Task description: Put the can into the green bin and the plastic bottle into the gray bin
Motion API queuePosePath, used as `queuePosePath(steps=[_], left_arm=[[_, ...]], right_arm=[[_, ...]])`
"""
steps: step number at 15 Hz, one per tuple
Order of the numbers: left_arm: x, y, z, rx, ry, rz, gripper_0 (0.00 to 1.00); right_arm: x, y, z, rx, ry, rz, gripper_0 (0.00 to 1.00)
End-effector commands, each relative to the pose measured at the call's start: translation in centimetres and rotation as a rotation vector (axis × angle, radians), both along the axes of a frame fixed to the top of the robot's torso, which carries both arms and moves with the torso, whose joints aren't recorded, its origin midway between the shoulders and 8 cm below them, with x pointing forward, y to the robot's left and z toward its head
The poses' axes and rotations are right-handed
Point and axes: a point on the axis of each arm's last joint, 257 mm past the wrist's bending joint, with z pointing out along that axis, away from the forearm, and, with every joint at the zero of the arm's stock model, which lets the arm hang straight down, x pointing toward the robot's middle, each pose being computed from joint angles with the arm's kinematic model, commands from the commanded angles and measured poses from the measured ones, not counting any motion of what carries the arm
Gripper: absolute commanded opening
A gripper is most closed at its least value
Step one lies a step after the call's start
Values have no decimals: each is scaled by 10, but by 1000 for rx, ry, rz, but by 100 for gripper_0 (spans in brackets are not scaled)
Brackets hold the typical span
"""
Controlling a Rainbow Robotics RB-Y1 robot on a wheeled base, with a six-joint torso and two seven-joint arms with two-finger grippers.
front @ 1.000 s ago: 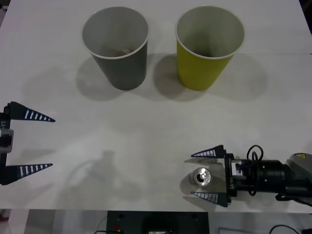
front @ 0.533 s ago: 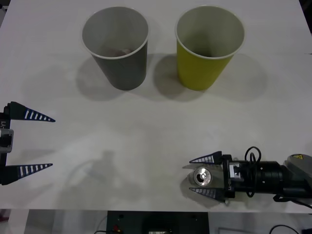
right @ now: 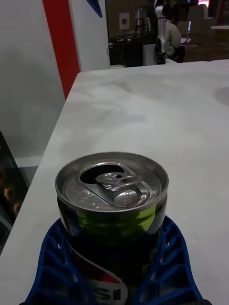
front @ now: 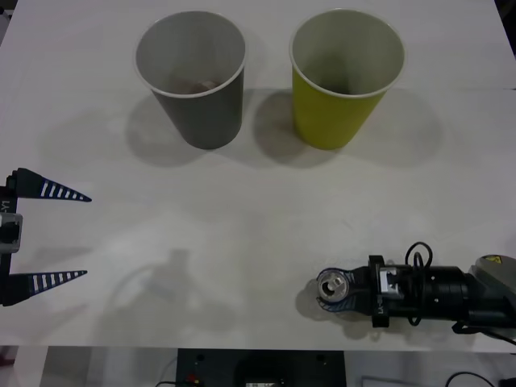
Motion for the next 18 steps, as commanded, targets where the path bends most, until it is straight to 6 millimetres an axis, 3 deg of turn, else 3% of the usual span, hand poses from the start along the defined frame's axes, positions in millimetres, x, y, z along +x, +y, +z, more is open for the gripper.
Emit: queuePosePath(steps=[1, 6, 10, 13, 18], left_arm=[[0, 0, 0, 0, 0, 0, 100], [0, 0, 0, 0, 0, 0, 100], [0, 0, 0, 0, 0, 0, 100], [0, 0, 0, 0, 0, 0, 100], [0, 0, 0, 0, 0, 0, 100]], right_arm=[[2, -1, 6, 15, 9, -6, 0], [5, -12, 30, -31, 58, -19, 0], [13, -35, 50, -173, 106, -82, 0], [23, -48, 69, -276, 172, -171, 0], [37, -53, 99, -356, 308, -355, 0]])
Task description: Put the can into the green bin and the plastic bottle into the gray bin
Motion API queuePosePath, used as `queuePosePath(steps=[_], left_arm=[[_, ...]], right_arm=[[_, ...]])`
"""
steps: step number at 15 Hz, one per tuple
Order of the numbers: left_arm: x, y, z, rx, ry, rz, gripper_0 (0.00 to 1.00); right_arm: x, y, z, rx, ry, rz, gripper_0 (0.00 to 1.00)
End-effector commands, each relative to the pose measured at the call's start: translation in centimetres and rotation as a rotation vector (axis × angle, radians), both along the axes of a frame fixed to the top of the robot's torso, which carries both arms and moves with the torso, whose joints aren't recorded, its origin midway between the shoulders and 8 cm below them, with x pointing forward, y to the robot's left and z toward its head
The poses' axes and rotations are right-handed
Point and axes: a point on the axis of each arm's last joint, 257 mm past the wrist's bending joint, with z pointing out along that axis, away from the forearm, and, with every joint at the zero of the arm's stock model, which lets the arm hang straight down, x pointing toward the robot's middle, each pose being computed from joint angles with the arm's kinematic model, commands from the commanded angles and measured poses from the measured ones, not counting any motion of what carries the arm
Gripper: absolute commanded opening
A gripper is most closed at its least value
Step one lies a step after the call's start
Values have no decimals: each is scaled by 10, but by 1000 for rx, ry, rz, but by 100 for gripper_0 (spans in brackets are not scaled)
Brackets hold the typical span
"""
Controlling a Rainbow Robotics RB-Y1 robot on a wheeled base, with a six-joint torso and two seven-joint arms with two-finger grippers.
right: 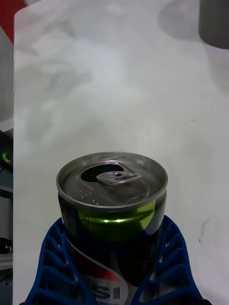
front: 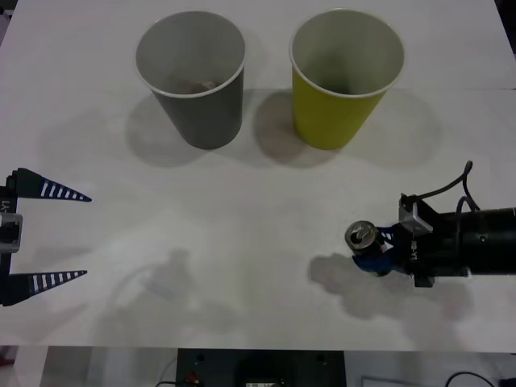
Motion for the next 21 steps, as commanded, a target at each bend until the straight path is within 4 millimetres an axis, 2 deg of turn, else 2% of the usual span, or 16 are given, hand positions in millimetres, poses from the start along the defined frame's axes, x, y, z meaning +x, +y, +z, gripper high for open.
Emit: queuePosePath(steps=[1, 4, 7, 12, 17, 21], left_arm=[[0, 0, 0, 0, 0, 0, 100], [0, 0, 0, 0, 0, 0, 100], [0, 0, 0, 0, 0, 0, 100], [0, 0, 0, 0, 0, 0, 100], [0, 0, 0, 0, 0, 0, 100], [0, 0, 0, 0, 0, 0, 100]], right_arm=[[8, 0, 17, -27, 56, -113, 0], [12, 2, 41, -24, 115, -236, 0], [8, 0, 68, -34, 175, -342, 0], [10, -7, 113, -61, 212, -390, 0], [32, -19, 159, -86, 190, -370, 0], [68, -17, 195, -125, 146, -371, 0]])
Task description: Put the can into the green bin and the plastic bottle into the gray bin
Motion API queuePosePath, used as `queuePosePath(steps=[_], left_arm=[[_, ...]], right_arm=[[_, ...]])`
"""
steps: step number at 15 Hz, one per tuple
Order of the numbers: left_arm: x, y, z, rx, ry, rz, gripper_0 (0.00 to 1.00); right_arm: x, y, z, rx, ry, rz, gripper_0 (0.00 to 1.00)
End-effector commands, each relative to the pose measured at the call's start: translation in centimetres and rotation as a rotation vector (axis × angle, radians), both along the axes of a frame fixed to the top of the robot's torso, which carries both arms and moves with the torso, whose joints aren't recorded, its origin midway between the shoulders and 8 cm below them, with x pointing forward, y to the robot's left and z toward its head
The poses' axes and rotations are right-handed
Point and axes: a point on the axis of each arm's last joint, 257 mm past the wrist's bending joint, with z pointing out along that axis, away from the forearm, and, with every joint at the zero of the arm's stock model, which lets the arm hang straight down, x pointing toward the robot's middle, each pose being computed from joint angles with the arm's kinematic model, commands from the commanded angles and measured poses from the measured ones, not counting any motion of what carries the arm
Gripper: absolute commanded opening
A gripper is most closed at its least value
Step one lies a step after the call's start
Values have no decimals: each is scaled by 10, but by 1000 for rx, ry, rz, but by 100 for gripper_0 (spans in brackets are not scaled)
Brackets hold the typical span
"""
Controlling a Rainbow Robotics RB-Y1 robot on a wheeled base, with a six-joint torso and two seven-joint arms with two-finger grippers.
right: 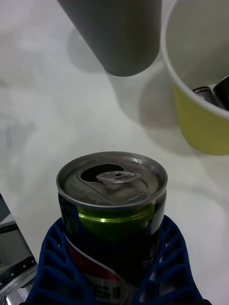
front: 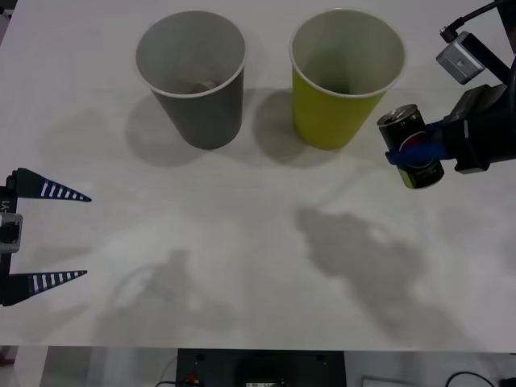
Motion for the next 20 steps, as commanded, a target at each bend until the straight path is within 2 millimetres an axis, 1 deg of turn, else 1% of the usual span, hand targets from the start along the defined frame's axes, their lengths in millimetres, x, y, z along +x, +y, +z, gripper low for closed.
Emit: queuePosePath(steps=[1, 2, 3, 5, 8, 9, 10, 12, 14, 15, 17, 19, 20], left_arm=[[0, 0, 0, 0, 0, 0, 100], [0, 0, 0, 0, 0, 0, 100], [0, 0, 0, 0, 0, 0, 100], [0, 0, 0, 0, 0, 0, 100], [0, 0, 0, 0, 0, 0, 100], [0, 0, 0, 0, 0, 0, 100], [0, 0, 0, 0, 0, 0, 100], [0, 0, 0, 0, 0, 0, 100], [0, 0, 0, 0, 0, 0, 100], [0, 0, 0, 0, 0, 0, 100], [0, 0, 0, 0, 0, 0, 100], [0, 0, 0, 0, 0, 0, 100], [0, 0, 0, 0, 0, 0, 100]], right_arm=[[26, 2, 22, -33, -21, -4, 0], [38, 3, 30, -39, -27, -11, 0], [45, 4, 34, -44, -26, -18, 0], [67, 6, 45, -63, -21, -37, 0], [104, 17, 64, -59, -15, -77, 0], [114, 19, 67, -58, -11, -91, 0], [130, 23, 72, -64, -9, -112, 0], [157, 28, 77, -86, -14, -154, 0], [179, 37, 76, -96, -19, -194, 0], [188, 41, 75, -106, -22, -210, 0], [198, 46, 73, -125, -29, -229, 0], [199, 47, 70, -146, -35, -221, 0], [199, 47, 70, -151, -39, -211, 10]])
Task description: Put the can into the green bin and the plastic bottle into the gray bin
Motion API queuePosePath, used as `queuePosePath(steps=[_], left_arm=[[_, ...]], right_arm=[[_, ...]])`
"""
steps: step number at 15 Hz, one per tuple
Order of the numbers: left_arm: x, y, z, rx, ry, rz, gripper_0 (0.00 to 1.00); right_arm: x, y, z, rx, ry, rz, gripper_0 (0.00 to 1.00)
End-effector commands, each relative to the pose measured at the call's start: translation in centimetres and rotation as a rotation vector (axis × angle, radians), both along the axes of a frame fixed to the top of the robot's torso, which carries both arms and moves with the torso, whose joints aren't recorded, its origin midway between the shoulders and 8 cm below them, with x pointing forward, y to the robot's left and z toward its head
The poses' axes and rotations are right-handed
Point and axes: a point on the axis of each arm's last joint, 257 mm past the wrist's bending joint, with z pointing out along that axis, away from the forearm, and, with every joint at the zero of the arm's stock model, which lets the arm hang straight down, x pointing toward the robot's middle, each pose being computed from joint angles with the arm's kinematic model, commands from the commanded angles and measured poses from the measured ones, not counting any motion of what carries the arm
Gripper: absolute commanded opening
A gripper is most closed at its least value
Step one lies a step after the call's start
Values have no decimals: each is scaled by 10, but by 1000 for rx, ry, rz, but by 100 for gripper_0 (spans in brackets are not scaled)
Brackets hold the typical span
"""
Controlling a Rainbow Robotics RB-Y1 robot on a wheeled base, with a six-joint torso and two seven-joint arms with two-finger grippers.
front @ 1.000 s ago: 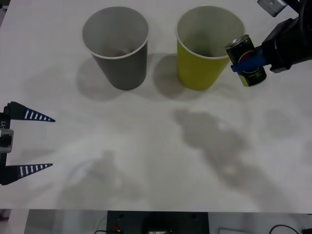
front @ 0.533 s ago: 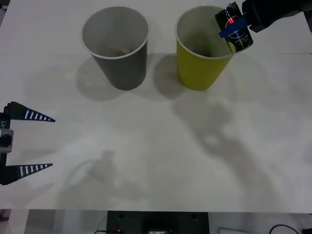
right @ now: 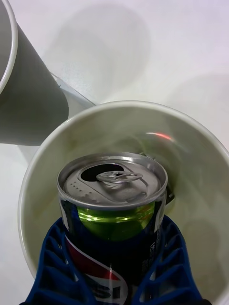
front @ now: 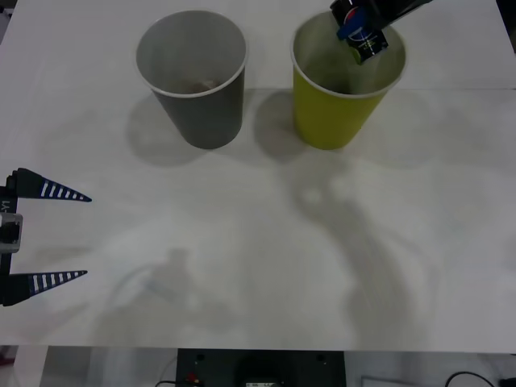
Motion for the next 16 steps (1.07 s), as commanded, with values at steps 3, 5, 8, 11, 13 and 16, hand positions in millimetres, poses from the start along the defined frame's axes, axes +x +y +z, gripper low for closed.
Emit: queuePosePath(steps=[3, 5, 8, 11, 13, 16], left_arm=[[0, 0, 0, 0, 0, 0, 100], [0, 0, 0, 0, 0, 0, 100], [0, 0, 0, 0, 0, 0, 100], [0, 0, 0, 0, 0, 0, 100], [0, 0, 0, 0, 0, 0, 100], [0, 0, 0, 0, 0, 0, 100]], right_arm=[[-1, 2, 0, -37, -22, 57, 92], [0, 1, 4, -57, -47, 89, 100], [-11, -2, 18, -59, -63, 125, 100], [-39, -8, 31, -10, -34, 219, 100], [-63, -16, 34, 17, -29, 300, 100], [-99, -21, 32, 27, -55, 391, 100]])
